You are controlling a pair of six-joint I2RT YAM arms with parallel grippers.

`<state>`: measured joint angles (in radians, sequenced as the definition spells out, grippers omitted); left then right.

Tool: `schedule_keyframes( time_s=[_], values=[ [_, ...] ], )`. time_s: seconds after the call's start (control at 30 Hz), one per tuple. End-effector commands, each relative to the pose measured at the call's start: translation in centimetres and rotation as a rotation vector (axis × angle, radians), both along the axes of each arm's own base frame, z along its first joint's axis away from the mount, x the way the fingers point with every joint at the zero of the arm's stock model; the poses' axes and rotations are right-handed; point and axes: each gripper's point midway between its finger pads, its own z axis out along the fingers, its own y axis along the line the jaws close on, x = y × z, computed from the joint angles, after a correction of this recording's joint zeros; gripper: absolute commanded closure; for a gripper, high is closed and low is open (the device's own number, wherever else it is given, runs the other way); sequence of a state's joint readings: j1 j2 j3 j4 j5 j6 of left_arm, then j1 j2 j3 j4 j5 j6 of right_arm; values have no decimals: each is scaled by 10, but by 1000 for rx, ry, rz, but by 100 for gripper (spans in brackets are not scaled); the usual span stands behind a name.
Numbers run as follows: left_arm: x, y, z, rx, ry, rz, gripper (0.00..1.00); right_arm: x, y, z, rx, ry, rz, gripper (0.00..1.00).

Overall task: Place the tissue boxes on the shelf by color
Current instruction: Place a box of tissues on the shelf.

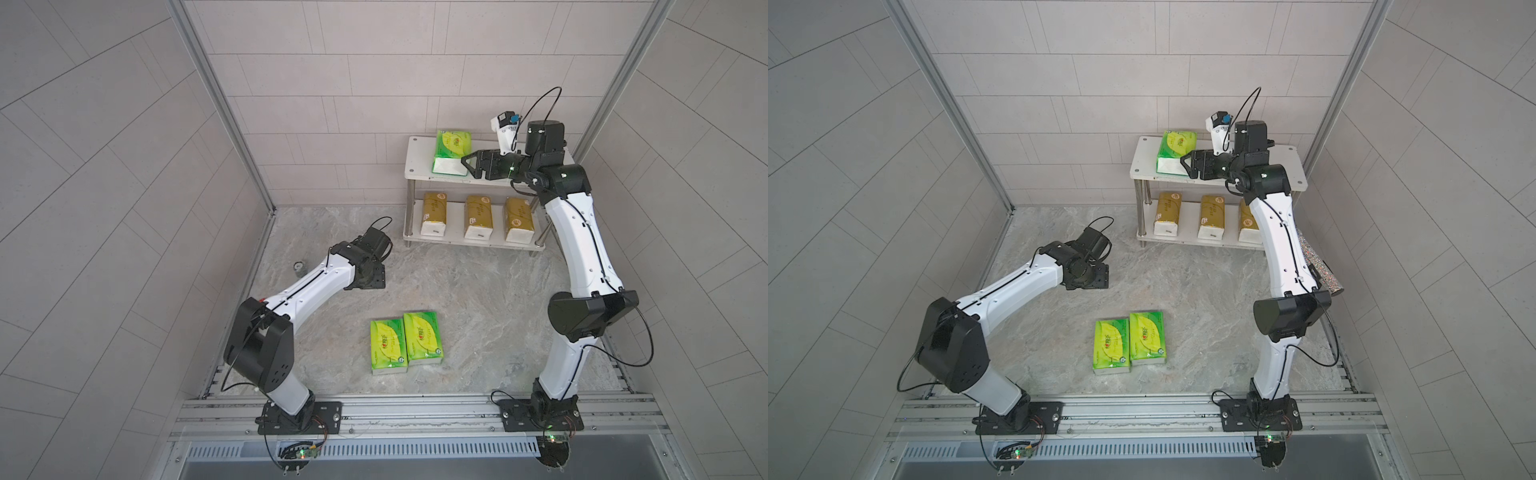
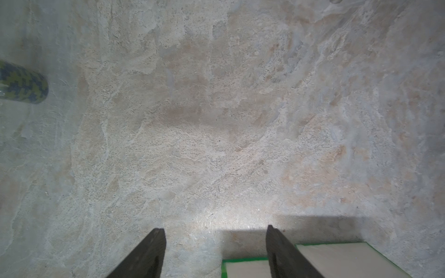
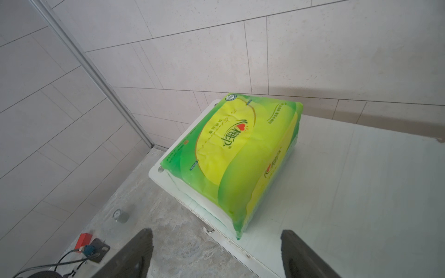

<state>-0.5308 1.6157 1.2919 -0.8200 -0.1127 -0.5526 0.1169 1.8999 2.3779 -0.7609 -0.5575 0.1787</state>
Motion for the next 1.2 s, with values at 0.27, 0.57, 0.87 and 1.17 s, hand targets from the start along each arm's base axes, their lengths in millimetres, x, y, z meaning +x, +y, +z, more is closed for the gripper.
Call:
schedule_keyframes(
  time_s=[0.27,0.57,0.87,1.17],
  values=[
    [-2,-1,2,7,6,-18,26,5,-4,-17,-152,-54,93,16],
    [-1,-2,-1,16,20,-23,26,25,-7,-32,-186,-98,70,24],
    [2,-3,-2,23,22,-23,26,35,-4,-37,-179,-139,76,24],
    [5,-4,-3,26,23,-19,26,45,-2,-33,-116,-167,56,27]
  ],
)
